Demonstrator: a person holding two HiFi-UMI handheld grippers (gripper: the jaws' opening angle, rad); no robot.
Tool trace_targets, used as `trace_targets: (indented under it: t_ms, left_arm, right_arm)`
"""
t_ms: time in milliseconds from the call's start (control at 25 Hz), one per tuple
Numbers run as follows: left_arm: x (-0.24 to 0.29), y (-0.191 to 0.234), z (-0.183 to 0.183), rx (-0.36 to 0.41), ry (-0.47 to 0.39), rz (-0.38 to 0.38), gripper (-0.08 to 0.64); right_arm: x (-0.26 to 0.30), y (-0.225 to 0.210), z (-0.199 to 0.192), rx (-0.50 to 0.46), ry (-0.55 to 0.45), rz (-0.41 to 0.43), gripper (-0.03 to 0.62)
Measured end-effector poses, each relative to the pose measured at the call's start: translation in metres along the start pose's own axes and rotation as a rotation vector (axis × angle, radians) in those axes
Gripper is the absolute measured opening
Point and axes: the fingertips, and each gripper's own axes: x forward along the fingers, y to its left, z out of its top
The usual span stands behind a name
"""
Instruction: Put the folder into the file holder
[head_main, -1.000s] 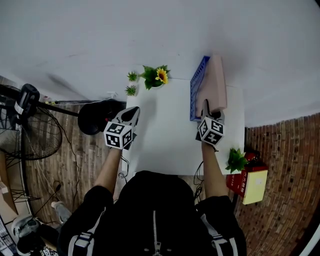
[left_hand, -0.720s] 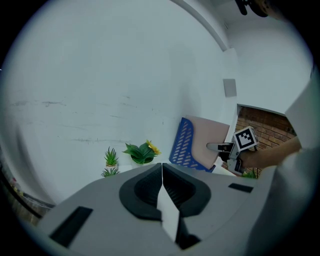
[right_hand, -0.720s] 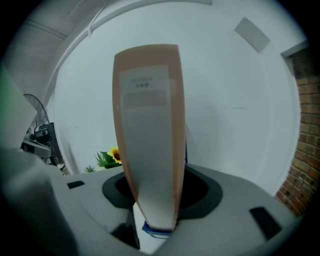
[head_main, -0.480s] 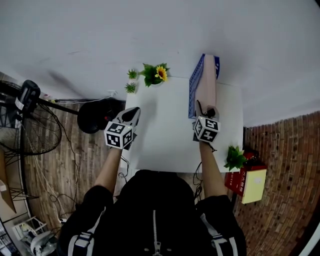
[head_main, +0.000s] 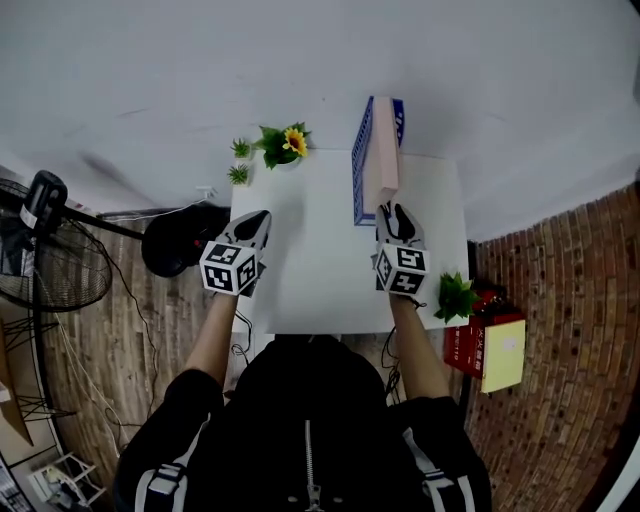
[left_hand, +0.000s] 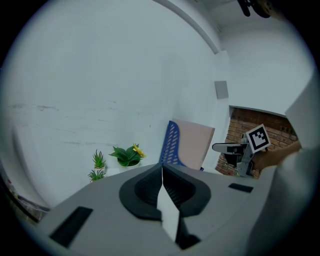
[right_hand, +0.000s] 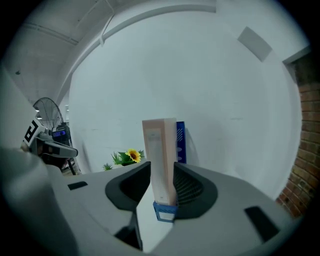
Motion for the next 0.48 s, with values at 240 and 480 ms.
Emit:
trace_targets:
  t_ms: [240,480]
  left_arm:
    - [0.005,-0.022,0.014,0.037,-0.029,-0.023,0.025]
    - [0.008,-0.035,0.027,0.060,-0.059,-0.035,0.025]
  right_arm:
    - [-0.033,-0.010,0.013,-0.024,-0.031,0.020,0.008]
    - [-0.059,-0.015,0.029,-0.040,-0.076,0.016,0.008]
